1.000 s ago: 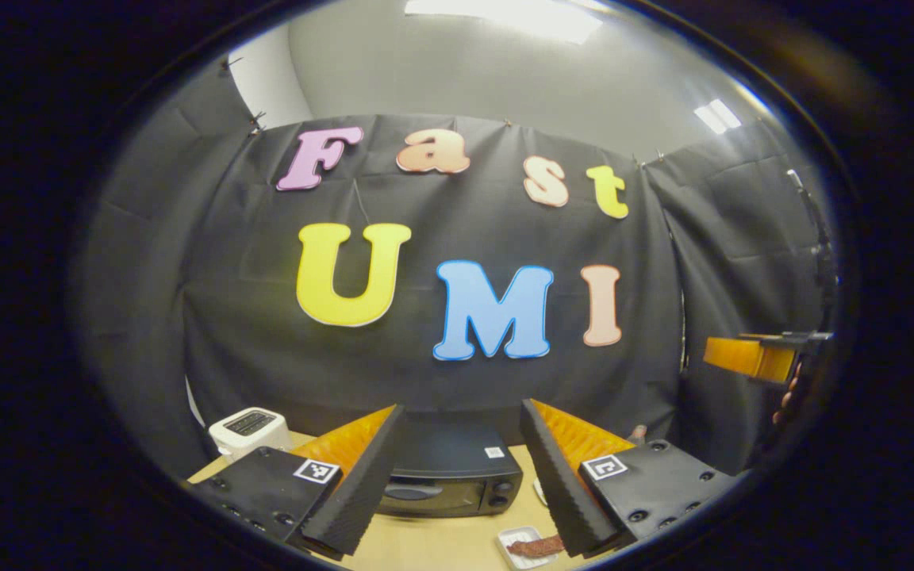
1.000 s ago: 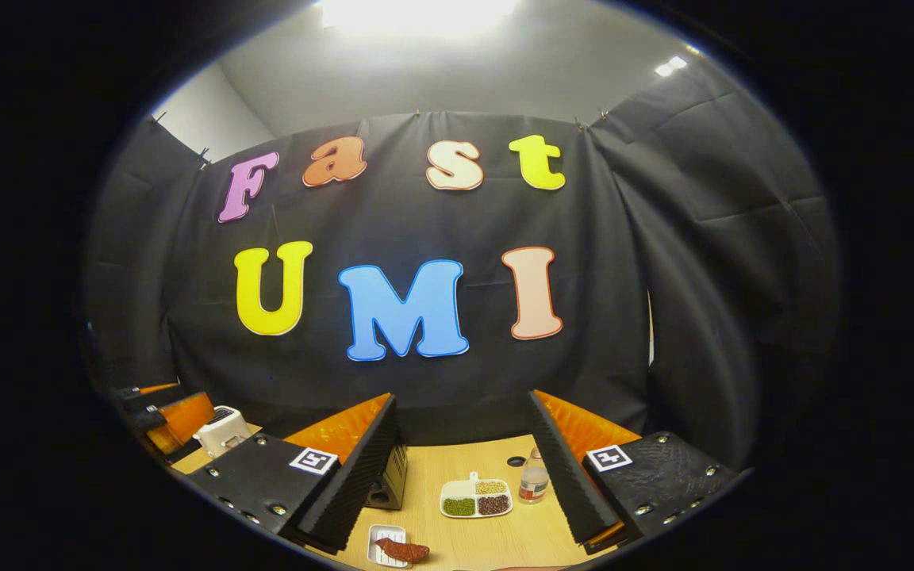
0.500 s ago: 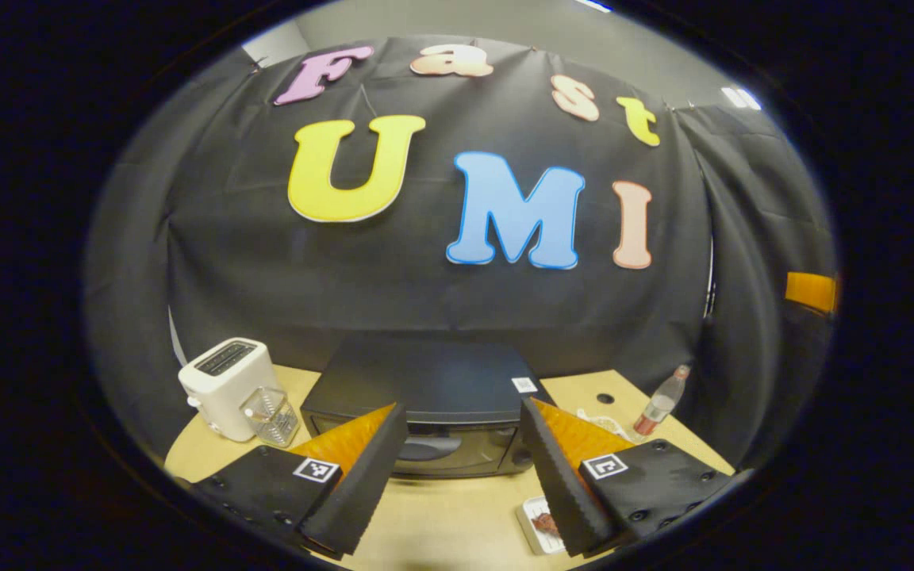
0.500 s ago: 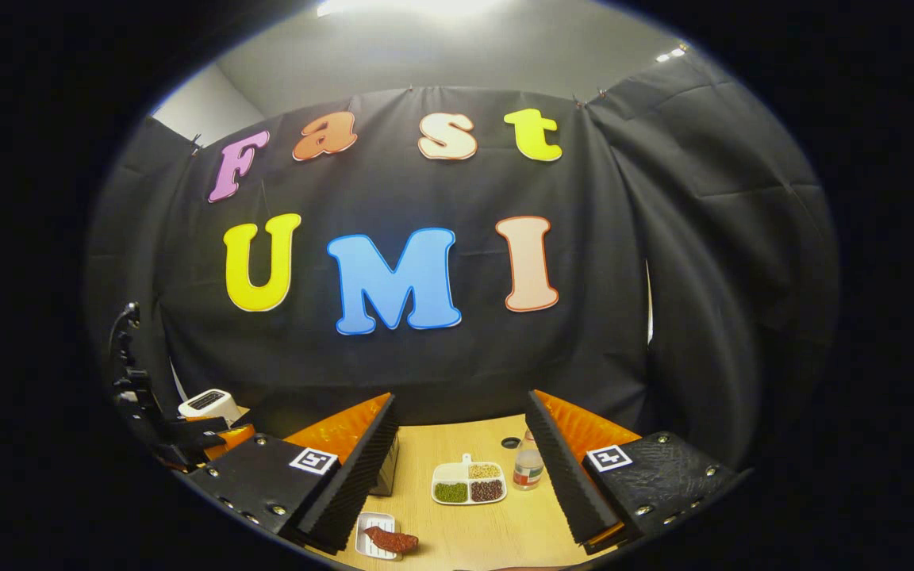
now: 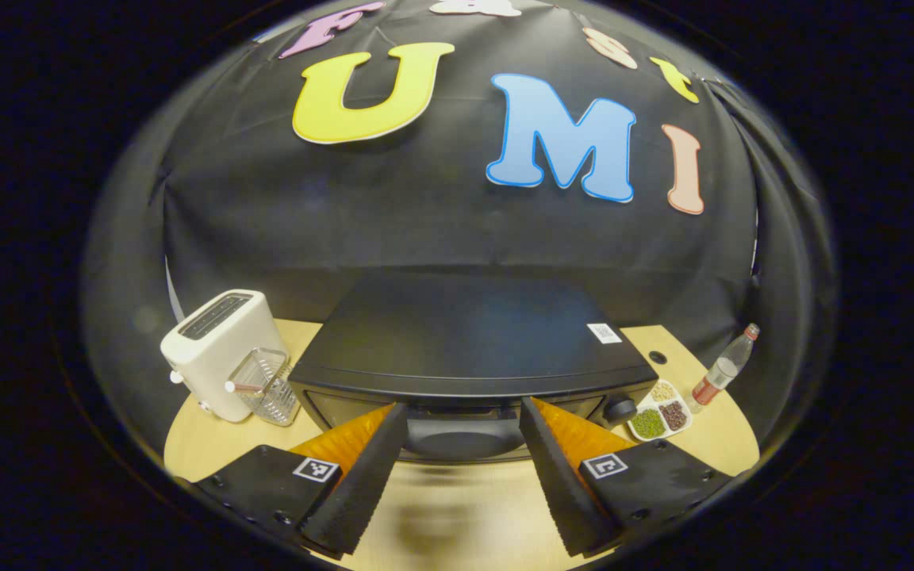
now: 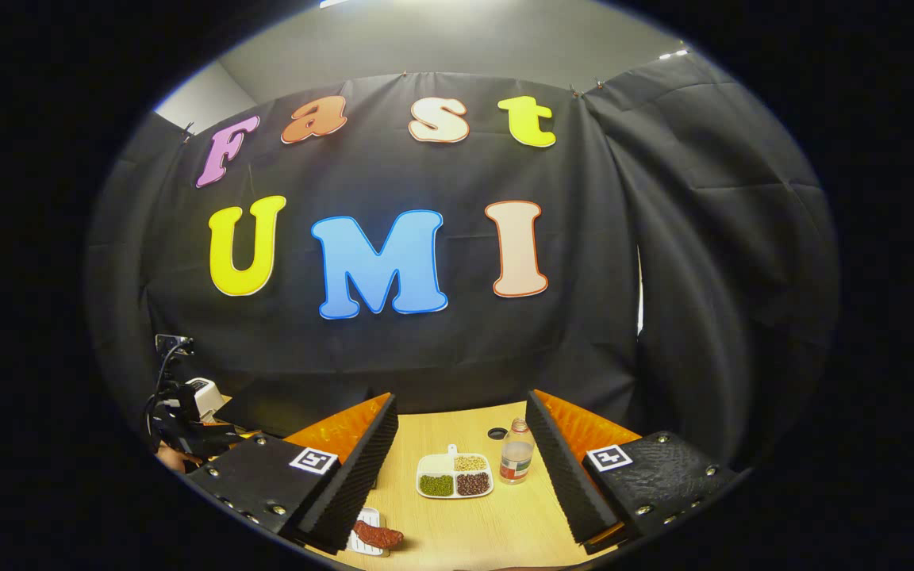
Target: Open the electric oven with the left hand, put the food in, and close the electric oven.
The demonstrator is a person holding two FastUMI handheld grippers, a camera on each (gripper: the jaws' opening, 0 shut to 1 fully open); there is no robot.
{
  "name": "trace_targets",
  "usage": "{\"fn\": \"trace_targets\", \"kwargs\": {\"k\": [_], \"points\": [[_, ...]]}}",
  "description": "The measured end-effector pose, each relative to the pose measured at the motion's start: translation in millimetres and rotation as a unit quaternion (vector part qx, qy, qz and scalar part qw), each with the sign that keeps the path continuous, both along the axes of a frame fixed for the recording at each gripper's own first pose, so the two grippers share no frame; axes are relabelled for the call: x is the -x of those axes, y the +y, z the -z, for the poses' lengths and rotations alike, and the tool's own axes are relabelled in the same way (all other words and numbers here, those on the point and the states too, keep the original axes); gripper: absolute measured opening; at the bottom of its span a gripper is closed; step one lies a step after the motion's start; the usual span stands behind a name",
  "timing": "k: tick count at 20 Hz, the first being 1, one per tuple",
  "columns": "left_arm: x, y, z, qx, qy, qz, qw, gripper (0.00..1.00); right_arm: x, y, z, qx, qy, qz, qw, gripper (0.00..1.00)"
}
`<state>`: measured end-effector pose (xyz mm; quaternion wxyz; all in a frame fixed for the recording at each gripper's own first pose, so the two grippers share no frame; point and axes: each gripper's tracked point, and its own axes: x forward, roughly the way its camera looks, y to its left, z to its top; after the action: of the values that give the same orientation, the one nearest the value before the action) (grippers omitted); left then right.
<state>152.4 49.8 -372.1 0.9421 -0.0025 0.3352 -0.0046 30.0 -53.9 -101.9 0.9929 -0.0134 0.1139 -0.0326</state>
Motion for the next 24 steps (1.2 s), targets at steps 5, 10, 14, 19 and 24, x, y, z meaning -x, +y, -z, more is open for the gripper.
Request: {"fn": "trace_targets", "kwargs": {"k": [5, 10, 14, 19, 24], "points": [[-10.0, 1.0, 12.3, -0.039, 0.002, 0.024, 0.999, 0.99, 0.6, 4.8, -3.1, 0.006, -0.001, 0.001, 1.000, 0.98], [-11.9, 1.1, 14.9, -0.033, -0.001, 0.014, 0.999, 0.99, 5.8, 15.7, -5.3, -0.001, 0.000, 0.002, 1.000, 0.98], [6.2, -1.7, 16.2, -0.027, 0.000, 0.017, 0.999, 0.92, 15.7, 25.8, -10.5, 0.005, -0.009, -0.003, 1.000, 0.98], [50.0, 0.1, 25.6, -0.021, 0.021, 0.018, 0.999, 0.99, 24.7, 34.2, -14.5, 0.006, -0.011, -0.010, 1.000, 0.98], [77.6, -0.6, 36.8, -0.019, 0.038, 0.014, 0.999, 0.99, 37.4, 43.2, -18.1, 0.005, -0.011, -0.017, 1.000, 0.98]]}}
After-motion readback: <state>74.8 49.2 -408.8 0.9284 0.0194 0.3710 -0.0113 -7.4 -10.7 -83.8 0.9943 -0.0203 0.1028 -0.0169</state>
